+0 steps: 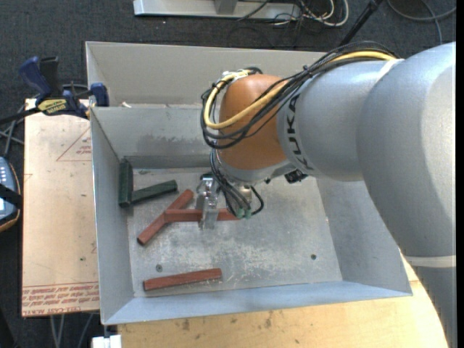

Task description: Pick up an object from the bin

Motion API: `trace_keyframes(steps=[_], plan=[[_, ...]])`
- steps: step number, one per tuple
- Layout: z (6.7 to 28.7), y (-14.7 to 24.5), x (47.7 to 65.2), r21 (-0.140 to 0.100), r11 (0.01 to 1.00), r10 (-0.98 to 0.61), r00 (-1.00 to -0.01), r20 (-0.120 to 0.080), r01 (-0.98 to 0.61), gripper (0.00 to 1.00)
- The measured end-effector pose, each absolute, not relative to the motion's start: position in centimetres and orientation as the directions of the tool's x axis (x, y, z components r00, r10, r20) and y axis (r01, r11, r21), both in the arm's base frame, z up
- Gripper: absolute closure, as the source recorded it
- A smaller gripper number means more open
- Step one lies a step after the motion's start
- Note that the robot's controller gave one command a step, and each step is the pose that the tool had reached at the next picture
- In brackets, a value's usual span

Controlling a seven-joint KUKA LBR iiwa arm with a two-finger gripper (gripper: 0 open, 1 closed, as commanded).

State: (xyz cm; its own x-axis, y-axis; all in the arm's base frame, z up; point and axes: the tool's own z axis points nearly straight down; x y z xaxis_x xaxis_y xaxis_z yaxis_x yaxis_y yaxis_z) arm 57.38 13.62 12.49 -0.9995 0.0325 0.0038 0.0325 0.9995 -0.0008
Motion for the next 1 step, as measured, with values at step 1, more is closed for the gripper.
trace_keyframes(steps=[1], plan=[[27.93, 11.81, 52.96, 0.001, 0.997, -0.072, -0.997, -0.003, -0.072, 1.0]])
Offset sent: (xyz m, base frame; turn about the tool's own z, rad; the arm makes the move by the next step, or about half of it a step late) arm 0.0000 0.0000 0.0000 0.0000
